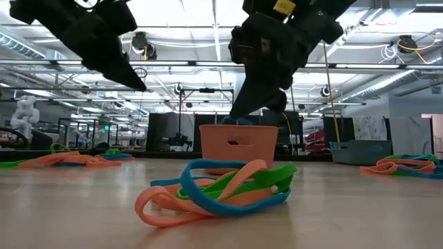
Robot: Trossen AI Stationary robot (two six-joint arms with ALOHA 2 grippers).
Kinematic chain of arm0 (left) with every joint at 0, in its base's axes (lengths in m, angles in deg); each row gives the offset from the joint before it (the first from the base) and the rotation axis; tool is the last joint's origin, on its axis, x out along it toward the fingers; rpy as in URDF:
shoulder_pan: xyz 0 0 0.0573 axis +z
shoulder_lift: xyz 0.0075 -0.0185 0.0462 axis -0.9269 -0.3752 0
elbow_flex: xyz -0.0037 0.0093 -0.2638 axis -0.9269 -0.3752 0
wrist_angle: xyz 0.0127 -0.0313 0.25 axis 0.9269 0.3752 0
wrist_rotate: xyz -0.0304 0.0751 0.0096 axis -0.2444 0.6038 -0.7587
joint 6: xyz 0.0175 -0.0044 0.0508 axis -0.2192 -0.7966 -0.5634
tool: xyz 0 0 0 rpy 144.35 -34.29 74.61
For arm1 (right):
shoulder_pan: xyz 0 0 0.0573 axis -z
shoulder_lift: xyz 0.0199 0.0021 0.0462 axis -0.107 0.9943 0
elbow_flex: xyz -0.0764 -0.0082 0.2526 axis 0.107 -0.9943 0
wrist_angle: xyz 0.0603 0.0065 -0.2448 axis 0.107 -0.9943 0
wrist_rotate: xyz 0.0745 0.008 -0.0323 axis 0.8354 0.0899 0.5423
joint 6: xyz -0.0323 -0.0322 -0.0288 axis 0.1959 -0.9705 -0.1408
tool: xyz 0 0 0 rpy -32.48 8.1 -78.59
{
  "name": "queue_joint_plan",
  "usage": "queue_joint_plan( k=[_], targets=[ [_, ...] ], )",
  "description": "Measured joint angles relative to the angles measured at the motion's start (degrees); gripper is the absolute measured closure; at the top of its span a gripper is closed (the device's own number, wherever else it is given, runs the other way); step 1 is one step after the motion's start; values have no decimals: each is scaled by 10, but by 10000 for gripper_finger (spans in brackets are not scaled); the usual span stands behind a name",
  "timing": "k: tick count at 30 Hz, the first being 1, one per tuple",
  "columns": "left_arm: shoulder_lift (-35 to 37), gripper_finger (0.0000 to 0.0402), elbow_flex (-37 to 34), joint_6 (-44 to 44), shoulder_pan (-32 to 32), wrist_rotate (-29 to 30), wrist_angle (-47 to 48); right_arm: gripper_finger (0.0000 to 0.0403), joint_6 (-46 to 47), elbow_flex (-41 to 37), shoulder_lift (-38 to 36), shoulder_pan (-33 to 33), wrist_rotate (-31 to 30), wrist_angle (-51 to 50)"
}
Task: Sort rubber bands into baskets
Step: Put the blue rubber band into the orange bin
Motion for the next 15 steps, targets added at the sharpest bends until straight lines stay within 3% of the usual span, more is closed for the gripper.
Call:
queue_joint_plan(
  k=[5,15],
  targets=[
    [0,259,0,19,3,37,29,400,0,0,0,7,0,-2],
    [0,259,0,21,16,37,31,360,0,0,0,9,3,-8]
  ],
)
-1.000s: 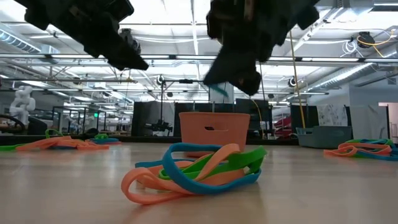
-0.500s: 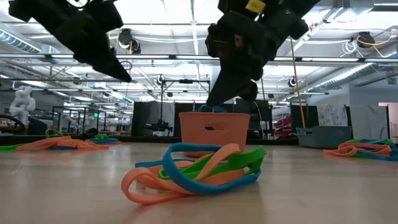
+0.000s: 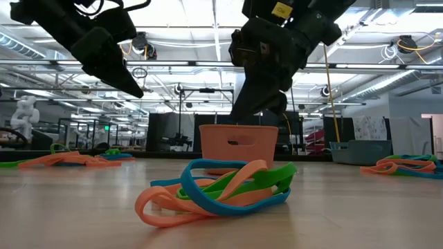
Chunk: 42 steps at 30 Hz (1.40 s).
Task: Sort rubber bands into baskets
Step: Put the blue rubber band into the orange bin
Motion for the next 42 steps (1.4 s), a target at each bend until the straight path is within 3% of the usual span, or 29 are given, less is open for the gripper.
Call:
queue_joint_plan(
  k=[10,24,36,42],
  targets=[
    [0,259,0,-4,0,0,-1,319,-42,31,-30,28,0,-59],
    [0,259,0,-7,0,-12,3,319,-123,106,-36,103,0,-68],
    [0,259,0,-33,16,-13,1,319,-185,106,48,208,19,3],
    [0,259,0,-49,33,-14,1,319,-290,157,88,242,48,-45]
  ],
)
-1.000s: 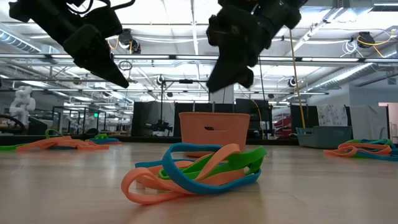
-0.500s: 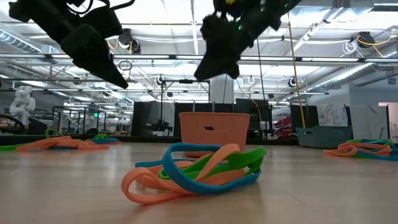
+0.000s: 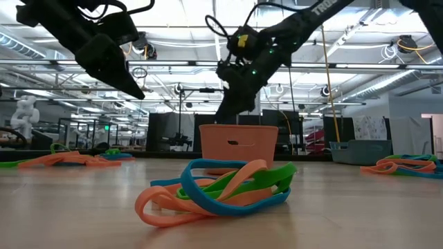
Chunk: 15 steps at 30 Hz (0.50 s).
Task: Sort rubber bands into baskets
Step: Put the blue rubber band into the orange bin
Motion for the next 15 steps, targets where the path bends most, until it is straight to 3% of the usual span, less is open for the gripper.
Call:
queue_joint_plan(
  k=[8,15],
  targets=[
    [0,259,0,-22,37,-4,4,319,-40,92,71,-2,10,-55],
    [-2,259,-2,97,110,68,109,319,-35,114,63,-21,9,-76]
  ],
)
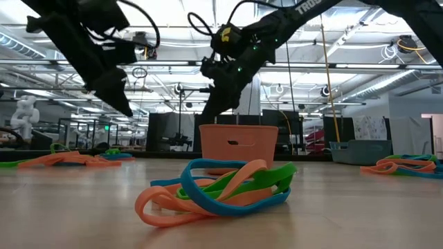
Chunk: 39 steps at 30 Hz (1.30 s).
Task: Sort rubber bands into baskets
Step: Put the blue rubber band into the orange bin
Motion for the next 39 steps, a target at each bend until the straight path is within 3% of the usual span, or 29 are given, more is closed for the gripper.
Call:
queue_joint_plan(
  k=[13,22,28,39],
  targets=[
    [-92,259,3,-5,144,14,-63,319,29,0,-35,-105,0,-87],
    [-166,259,3,-50,266,-49,-81,319,55,0,-36,-203,-4,-98],
    [-205,259,3,-61,287,-43,-95,319,54,0,-36,-243,-48,-76],
    [-219,259,4,-73,286,-57,-126,319,55,0,-36,-240,-49,-73]
  ],
)
